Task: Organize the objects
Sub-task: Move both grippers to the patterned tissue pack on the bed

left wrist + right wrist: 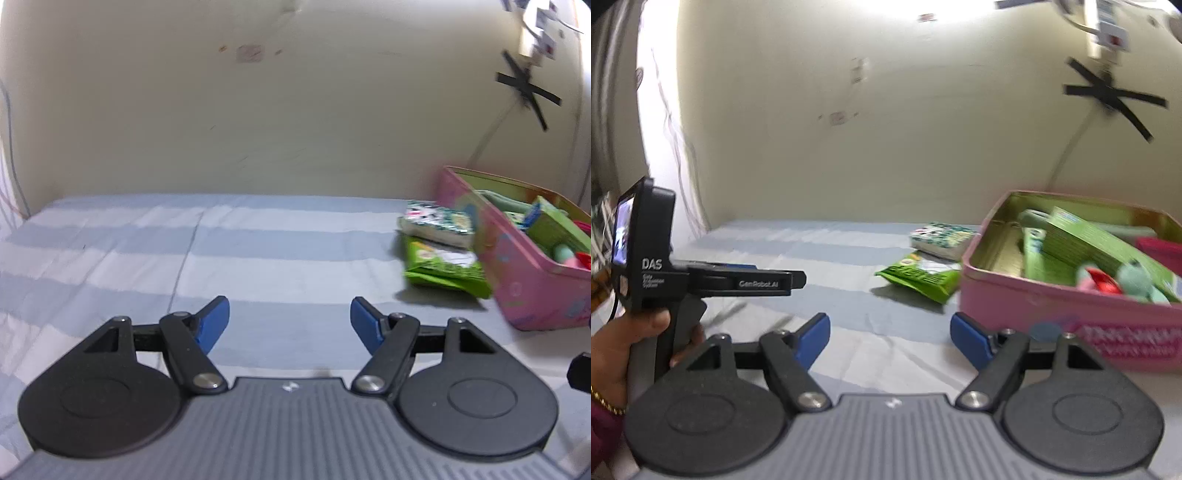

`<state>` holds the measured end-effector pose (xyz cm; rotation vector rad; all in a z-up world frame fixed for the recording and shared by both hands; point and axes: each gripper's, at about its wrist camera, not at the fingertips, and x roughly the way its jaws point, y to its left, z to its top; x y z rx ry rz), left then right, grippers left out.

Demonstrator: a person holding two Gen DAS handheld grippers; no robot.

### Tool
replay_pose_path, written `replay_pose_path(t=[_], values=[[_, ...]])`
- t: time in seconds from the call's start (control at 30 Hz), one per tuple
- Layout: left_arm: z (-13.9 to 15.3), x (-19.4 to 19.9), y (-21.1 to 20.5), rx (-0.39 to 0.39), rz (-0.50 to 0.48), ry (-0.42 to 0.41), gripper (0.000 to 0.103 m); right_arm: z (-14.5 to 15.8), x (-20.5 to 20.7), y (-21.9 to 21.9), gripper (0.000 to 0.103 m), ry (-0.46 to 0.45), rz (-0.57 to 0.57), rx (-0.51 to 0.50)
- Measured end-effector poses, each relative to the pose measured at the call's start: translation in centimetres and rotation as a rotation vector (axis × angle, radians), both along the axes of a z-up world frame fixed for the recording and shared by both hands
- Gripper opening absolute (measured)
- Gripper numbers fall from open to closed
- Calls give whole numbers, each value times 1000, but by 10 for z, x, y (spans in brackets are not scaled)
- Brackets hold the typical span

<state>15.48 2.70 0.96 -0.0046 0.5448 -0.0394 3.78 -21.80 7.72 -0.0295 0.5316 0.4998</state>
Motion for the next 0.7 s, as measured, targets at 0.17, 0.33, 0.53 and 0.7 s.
replay_pose_path(t=[0.17,0.33,0.53,0.7], values=[[-12,5,21,-80,35,25,74,7,18,37,63,-49,54,-124],[-12,-1,35,-157,44,7,74,26,67,75,63,-133,62,-334],[-11,-10,27,-133,7,-39,74,24,160,101,71,-24,132,-540],[-10,-10,26,-134,-10,-47,74,10,213,105,71,88,150,-601]])
